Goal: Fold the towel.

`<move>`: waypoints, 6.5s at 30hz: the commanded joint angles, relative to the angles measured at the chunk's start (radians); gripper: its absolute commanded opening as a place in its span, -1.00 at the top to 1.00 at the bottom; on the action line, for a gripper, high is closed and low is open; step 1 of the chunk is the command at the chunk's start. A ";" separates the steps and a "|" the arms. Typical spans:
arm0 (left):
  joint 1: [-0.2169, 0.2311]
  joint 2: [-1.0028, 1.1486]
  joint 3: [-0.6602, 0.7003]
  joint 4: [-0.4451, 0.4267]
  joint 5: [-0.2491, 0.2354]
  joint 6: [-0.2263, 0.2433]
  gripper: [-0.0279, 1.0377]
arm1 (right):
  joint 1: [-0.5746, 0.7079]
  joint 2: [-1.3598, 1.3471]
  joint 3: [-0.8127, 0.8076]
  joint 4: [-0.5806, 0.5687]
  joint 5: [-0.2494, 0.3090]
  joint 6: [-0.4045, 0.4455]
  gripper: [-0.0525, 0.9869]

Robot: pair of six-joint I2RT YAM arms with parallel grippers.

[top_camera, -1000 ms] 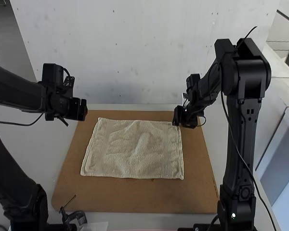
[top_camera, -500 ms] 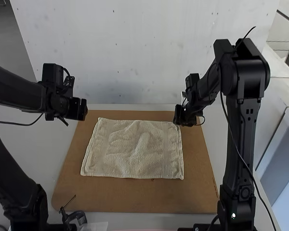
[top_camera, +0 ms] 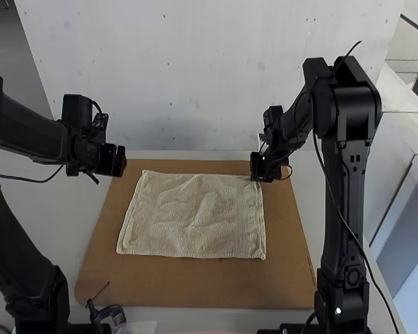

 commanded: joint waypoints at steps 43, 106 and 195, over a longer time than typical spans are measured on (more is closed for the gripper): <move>-0.084 0.600 0.392 0.058 0.241 -0.093 -0.63 | 0.021 0.013 -0.055 0.024 -0.003 -0.043 0.85; -0.099 0.636 0.455 0.004 0.106 -0.087 0.92 | -0.025 -0.086 -0.078 0.075 -0.041 -0.031 0.86; -0.177 -0.305 -0.142 -0.315 0.063 -0.093 0.92 | 0.082 -1.024 -0.617 -0.347 0.015 0.109 0.86</move>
